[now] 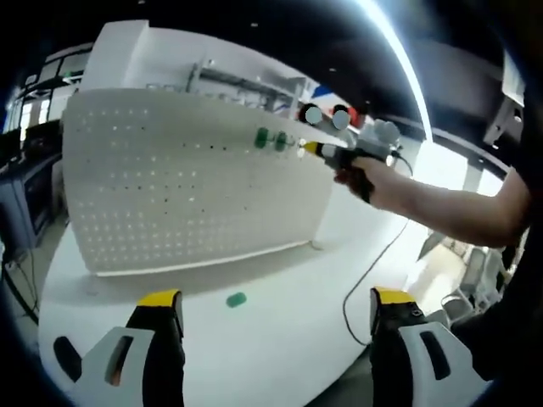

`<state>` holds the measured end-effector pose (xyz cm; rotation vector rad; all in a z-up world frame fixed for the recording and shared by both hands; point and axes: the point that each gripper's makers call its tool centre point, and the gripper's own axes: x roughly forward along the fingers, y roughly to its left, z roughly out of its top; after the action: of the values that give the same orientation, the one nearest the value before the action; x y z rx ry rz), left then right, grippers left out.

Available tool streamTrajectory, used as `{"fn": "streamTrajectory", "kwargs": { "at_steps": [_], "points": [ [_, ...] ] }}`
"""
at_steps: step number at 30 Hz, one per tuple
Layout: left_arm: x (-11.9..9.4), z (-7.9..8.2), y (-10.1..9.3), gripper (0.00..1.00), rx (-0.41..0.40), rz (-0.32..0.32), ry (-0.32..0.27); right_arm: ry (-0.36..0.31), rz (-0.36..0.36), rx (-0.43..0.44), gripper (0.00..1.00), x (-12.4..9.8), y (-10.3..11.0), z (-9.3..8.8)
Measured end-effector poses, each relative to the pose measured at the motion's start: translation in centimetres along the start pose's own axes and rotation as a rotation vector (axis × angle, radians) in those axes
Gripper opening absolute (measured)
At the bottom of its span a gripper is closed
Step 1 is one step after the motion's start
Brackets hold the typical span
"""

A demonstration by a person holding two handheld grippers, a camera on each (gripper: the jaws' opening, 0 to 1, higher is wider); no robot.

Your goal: Insert the hook assembly into the mounting plate slot until the hook locks in place.

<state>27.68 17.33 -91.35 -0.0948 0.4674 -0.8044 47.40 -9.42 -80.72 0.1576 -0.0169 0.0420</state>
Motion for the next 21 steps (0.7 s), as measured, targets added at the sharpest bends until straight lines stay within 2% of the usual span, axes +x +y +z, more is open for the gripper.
{"fn": "streamTrajectory", "kwargs": {
  "at_steps": [16,21],
  "points": [
    [0.6,-0.4,-0.3,0.92,-0.005,-0.020,0.021,-0.066,-0.035,-0.009,0.01,1.3,-1.2,1.5],
    [0.8,-0.3,-0.3,0.92,-0.006,-0.026,0.021,-0.055,-0.036,-0.015,0.01,1.5,-1.5,0.9]
  ]
}}
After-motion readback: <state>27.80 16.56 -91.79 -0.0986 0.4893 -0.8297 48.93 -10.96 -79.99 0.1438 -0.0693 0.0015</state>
